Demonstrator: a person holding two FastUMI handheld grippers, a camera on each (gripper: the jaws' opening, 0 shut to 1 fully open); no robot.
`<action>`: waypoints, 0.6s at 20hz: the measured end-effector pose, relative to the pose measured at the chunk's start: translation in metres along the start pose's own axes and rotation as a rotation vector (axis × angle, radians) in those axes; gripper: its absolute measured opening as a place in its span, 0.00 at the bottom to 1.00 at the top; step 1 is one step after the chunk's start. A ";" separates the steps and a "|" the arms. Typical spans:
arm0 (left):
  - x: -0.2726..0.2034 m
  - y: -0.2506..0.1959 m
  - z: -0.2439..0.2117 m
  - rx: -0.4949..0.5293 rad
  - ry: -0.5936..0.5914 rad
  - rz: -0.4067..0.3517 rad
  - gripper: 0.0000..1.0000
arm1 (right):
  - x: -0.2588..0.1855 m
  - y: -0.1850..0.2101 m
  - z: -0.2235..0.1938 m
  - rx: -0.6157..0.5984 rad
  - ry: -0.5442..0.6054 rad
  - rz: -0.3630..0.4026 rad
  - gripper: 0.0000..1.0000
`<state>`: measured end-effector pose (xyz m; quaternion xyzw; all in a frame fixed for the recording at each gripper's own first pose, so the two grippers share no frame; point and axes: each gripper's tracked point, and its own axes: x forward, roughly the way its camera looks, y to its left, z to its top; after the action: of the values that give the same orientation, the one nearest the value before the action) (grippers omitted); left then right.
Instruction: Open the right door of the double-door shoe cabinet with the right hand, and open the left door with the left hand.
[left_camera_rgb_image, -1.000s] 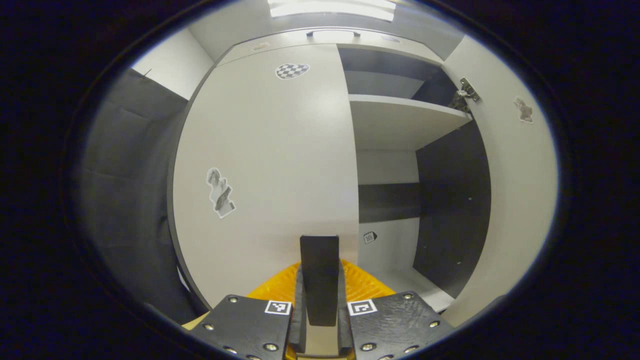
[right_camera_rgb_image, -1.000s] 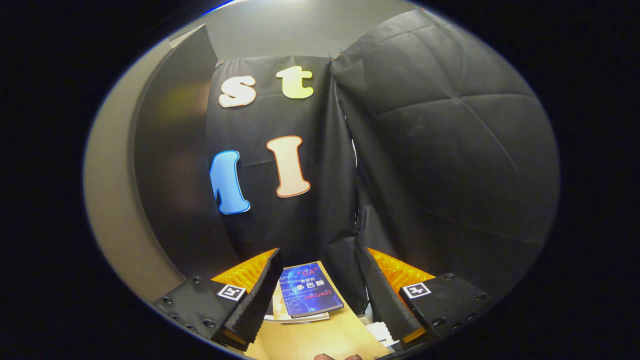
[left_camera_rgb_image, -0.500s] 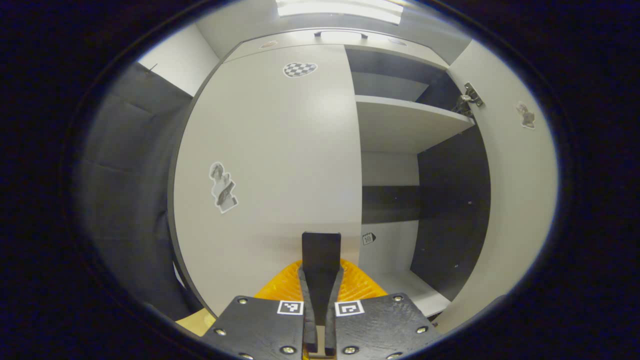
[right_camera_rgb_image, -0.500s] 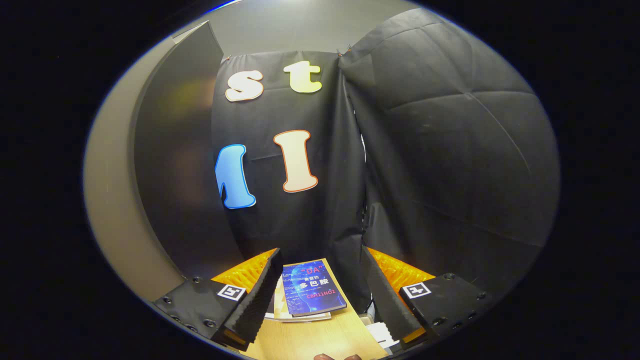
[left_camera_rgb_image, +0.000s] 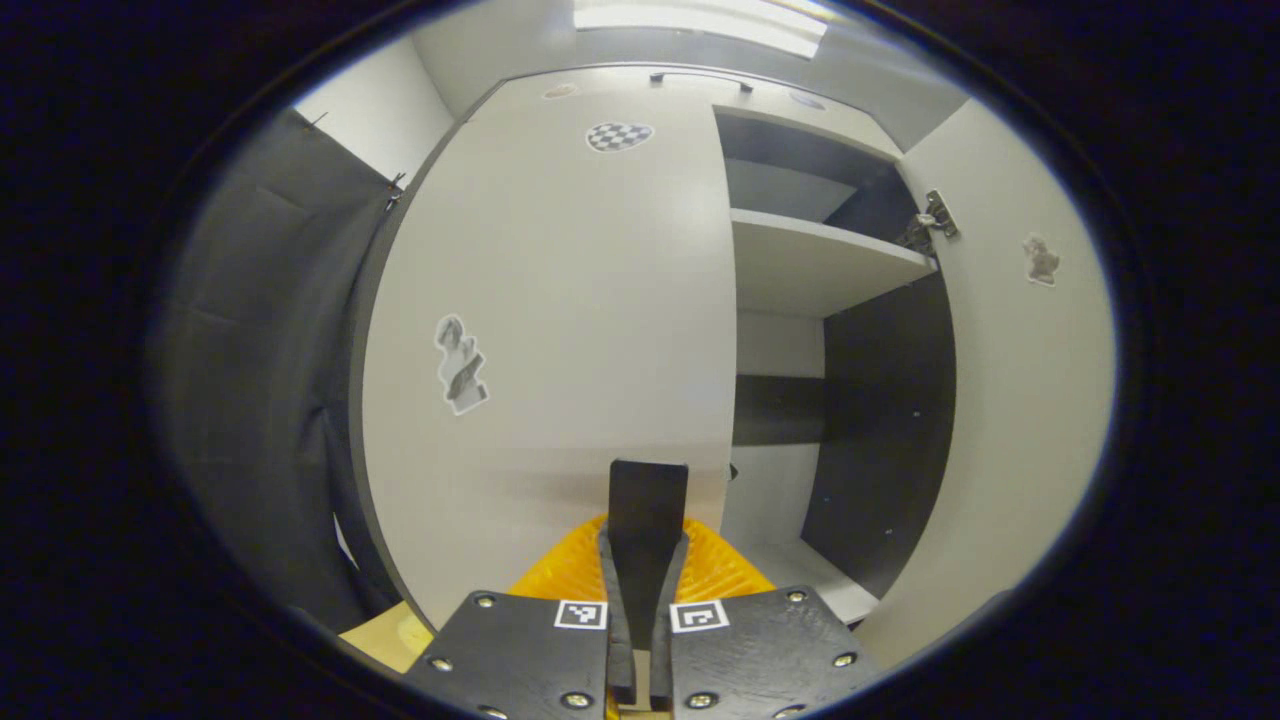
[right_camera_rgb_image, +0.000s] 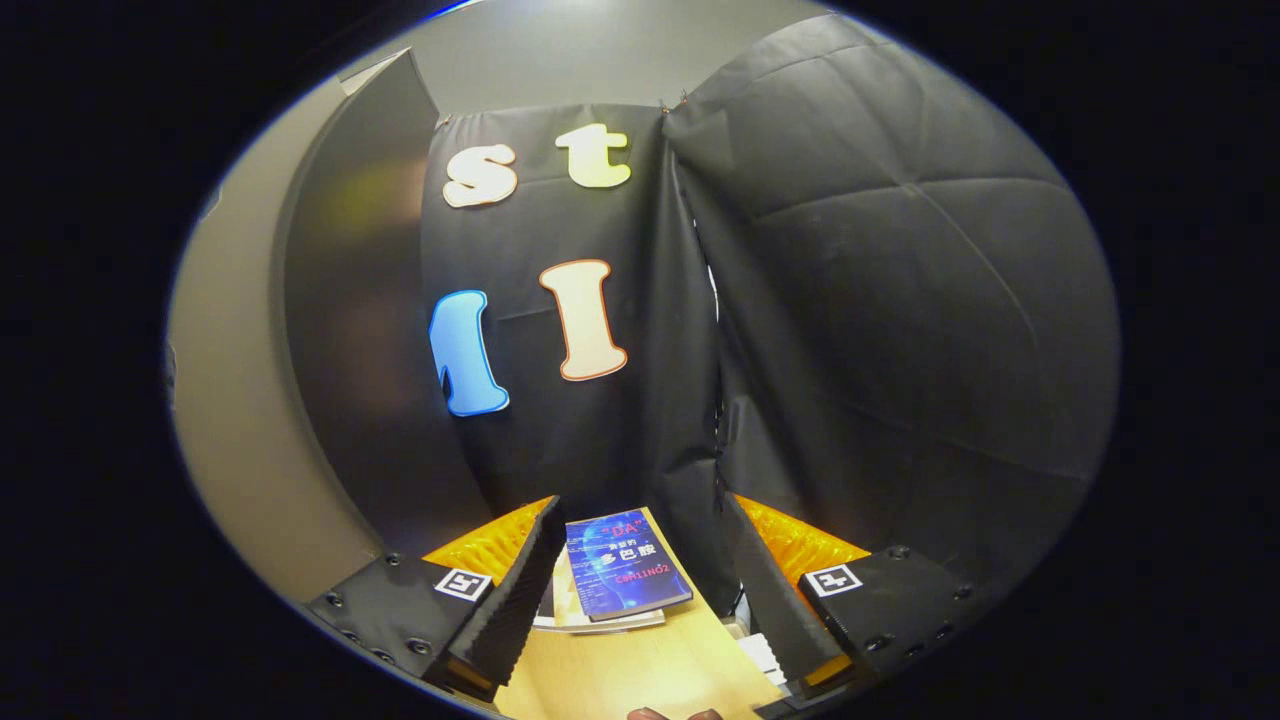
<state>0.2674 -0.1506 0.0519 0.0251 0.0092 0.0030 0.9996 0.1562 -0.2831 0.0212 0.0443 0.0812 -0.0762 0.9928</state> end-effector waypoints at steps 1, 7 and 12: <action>-0.002 -0.001 0.001 -0.003 0.003 -0.019 0.07 | -0.011 0.003 -0.002 0.005 -0.008 -0.008 0.96; -0.005 0.003 0.005 -0.022 0.017 -0.128 0.07 | -0.077 0.020 -0.011 0.008 -0.026 -0.079 0.92; -0.007 0.003 0.007 -0.037 0.022 -0.210 0.07 | -0.133 0.040 -0.020 0.012 -0.034 -0.122 0.92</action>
<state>0.2605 -0.1483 0.0589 0.0053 0.0230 -0.1012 0.9946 0.0294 -0.2221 0.0267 0.0440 0.0662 -0.1377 0.9873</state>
